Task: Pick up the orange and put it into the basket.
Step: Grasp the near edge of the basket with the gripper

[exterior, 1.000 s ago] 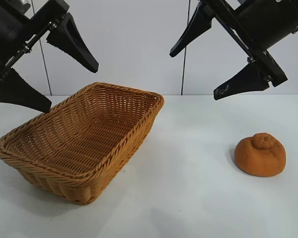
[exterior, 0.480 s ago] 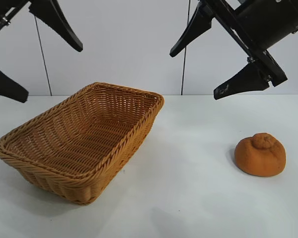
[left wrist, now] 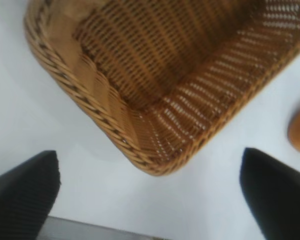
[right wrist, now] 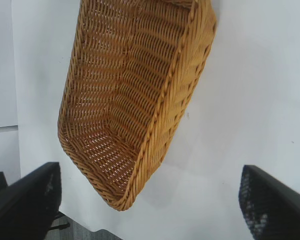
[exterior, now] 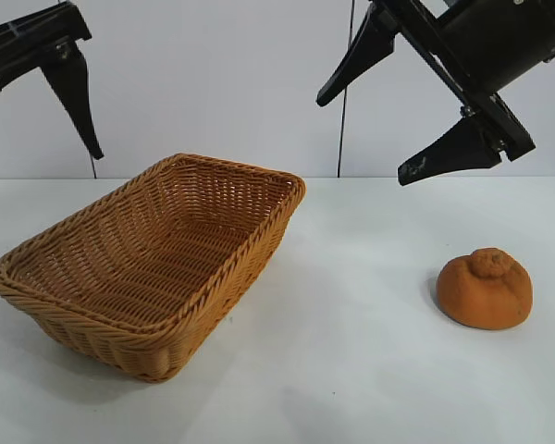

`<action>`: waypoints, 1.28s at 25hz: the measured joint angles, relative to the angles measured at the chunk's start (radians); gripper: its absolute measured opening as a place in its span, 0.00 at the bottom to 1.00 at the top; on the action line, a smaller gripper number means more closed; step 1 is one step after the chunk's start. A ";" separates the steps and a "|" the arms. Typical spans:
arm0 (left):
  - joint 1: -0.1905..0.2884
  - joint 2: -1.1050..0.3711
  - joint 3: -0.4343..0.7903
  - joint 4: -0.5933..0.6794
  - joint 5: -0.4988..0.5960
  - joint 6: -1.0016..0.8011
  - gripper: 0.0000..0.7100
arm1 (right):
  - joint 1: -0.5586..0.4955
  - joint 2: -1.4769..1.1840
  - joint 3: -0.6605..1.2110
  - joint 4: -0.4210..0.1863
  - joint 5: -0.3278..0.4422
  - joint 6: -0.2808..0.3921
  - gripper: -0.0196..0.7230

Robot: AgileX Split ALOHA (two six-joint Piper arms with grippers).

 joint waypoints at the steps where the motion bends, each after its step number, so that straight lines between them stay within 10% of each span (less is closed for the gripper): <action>1: 0.000 0.011 0.002 0.012 -0.002 -0.031 0.98 | 0.000 0.000 0.000 0.000 0.000 0.000 0.92; 25: -0.001 0.440 0.081 -0.023 -0.294 -0.174 0.98 | 0.000 0.000 0.000 0.001 0.013 -0.001 0.92; 32: -0.001 0.440 0.081 -0.023 -0.298 -0.220 0.54 | 0.000 0.000 0.000 0.001 0.027 -0.001 0.92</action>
